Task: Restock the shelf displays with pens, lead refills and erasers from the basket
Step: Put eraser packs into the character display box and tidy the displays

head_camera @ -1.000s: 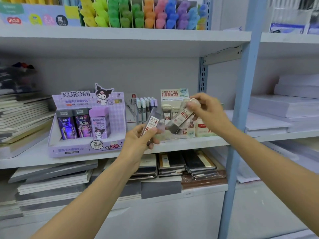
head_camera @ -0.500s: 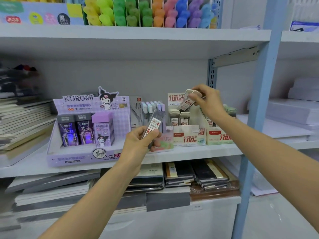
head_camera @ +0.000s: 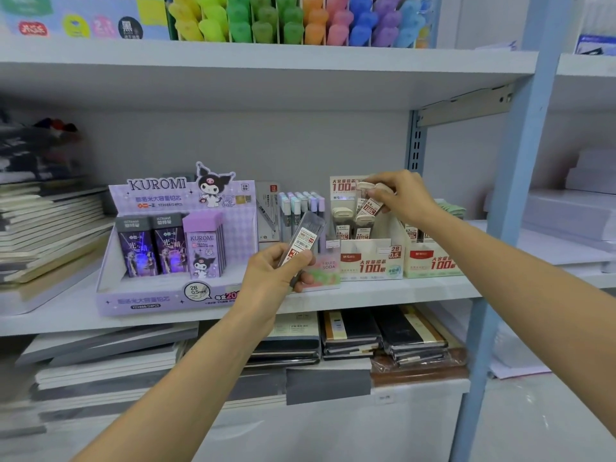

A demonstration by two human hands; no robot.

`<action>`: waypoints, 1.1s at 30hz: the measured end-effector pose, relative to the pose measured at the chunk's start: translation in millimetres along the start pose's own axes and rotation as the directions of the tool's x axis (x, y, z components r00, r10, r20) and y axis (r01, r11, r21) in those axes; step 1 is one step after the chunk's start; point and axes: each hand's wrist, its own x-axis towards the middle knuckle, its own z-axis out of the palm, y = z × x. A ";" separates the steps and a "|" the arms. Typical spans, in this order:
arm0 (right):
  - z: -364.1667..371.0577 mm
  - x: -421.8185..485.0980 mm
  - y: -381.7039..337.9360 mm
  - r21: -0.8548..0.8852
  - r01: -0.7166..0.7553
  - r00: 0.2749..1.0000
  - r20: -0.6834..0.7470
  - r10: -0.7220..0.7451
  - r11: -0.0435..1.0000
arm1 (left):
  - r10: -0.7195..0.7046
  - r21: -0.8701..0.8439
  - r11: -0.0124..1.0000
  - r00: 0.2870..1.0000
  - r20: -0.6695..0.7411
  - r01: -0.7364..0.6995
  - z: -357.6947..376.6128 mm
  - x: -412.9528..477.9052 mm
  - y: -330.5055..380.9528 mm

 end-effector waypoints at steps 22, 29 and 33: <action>11.4 -8.2 -6.2 -0.091 0.061 0.998 -0.014 -0.063 0.994 | -0.056 0.025 0.998 0.998 0.014 0.056 0.2 -3.7 2.6; 2.2 -19.1 -8.5 -0.248 0.057 0.983 0.182 -0.011 0.967 | -0.072 0.029 0.997 0.997 0.014 0.072 1.2 -7.4 4.8; -2.1 -41.1 -36.3 0.189 0.116 0.985 0.102 -0.137 0.975 | -0.100 0.079 0.992 0.994 0.037 0.097 1.8 -10.6 6.7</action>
